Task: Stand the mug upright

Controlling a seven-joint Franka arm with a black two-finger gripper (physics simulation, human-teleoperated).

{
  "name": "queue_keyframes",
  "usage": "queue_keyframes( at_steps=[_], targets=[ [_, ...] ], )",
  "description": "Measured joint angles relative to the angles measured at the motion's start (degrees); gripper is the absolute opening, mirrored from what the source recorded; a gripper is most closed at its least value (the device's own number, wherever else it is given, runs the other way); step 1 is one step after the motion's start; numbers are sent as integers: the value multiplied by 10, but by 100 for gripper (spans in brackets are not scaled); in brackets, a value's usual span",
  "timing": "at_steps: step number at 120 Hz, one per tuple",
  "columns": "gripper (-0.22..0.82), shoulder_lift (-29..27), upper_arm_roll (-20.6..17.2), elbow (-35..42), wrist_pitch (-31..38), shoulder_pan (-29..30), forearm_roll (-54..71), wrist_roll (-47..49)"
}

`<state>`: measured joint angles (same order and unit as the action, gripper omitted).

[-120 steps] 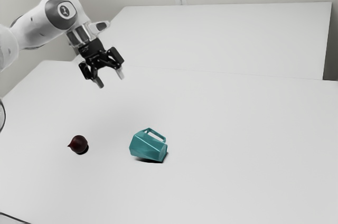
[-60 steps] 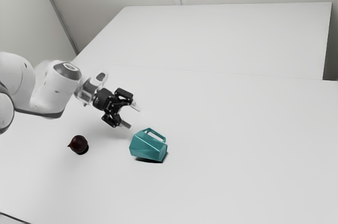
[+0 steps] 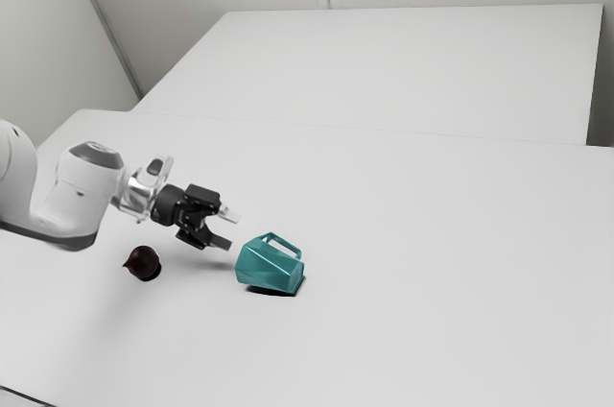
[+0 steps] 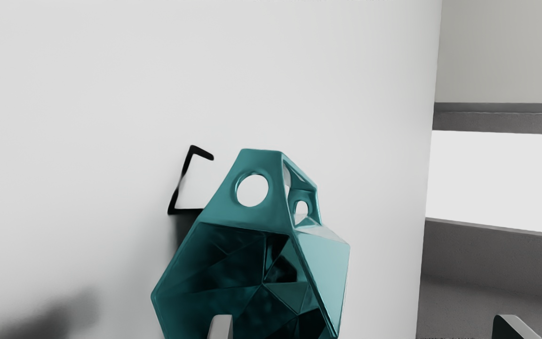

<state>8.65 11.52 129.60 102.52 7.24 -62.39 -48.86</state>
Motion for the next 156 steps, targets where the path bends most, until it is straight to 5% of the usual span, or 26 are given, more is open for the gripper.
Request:
queue_keyframes(
  at_steps=[55,82,97,136,156],
  targets=[
    [59,25,-51,22,28,-2,-51,-56],
    [13,15,-53,22,26,-2,-47,-67],
    [-3,14,-53,22,29,-2,-42,-70],
    [-15,7,-70,19,33,-2,-36,-69],
    [-16,-60,-94,-15,24,-1,7,-48]
  ],
)
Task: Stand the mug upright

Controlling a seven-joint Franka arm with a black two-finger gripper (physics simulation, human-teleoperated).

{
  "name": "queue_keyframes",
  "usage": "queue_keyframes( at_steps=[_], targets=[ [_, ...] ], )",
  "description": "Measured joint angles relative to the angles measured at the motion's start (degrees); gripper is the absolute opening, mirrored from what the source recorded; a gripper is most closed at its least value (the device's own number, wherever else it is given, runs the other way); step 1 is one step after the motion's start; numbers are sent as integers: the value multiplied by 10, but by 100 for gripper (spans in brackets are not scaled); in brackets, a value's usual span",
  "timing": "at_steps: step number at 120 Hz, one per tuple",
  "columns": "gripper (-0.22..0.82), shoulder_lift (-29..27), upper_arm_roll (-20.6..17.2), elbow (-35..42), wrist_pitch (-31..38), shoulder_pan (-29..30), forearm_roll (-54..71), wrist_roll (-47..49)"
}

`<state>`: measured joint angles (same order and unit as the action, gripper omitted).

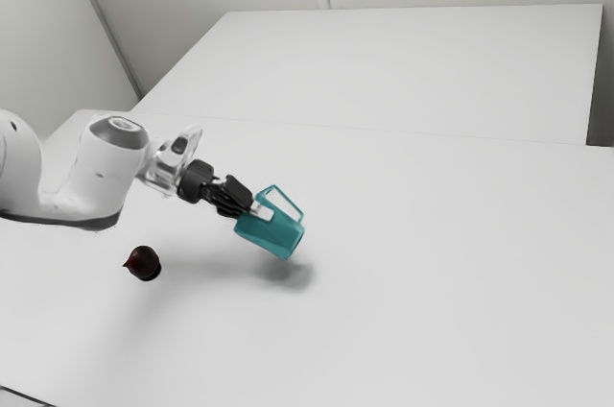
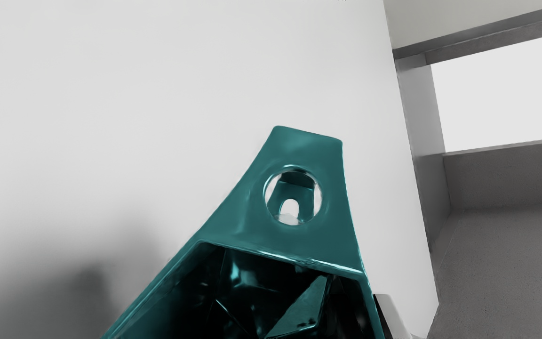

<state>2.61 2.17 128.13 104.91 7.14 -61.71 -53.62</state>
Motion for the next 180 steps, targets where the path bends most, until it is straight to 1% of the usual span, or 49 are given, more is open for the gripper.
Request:
queue_keyframes(
  at_steps=[8,16,24,33,49,64,75,93,115,134,145,156,163,168,180],
  targets=[
    [-16,-18,-8,-45,-9,-5,47,19],
    [-17,-9,-10,-107,-15,-15,117,41],
    [-17,22,-11,-173,-19,-21,198,68],
    [-17,77,-12,-244,-18,-10,290,103],
    [-17,131,-22,-297,21,-5,420,171],
    [-17,158,-23,-311,60,-13,500,238],
    [-17,170,-23,-309,92,-20,536,286],
    [-17,196,-24,-306,137,-27,560,352],
    [-17,209,-23,-305,161,-36,568,416],
    [18,211,-23,-297,165,-40,565,461],
    [33,209,-23,-296,163,-42,564,484],
    [42,205,-23,-297,160,-43,563,504],
    [47,185,-24,-304,144,-43,563,515],
    [49,165,-27,-325,121,-43,562,523],
    [53,123,-41,-402,43,-42,563,541]
  ],
)
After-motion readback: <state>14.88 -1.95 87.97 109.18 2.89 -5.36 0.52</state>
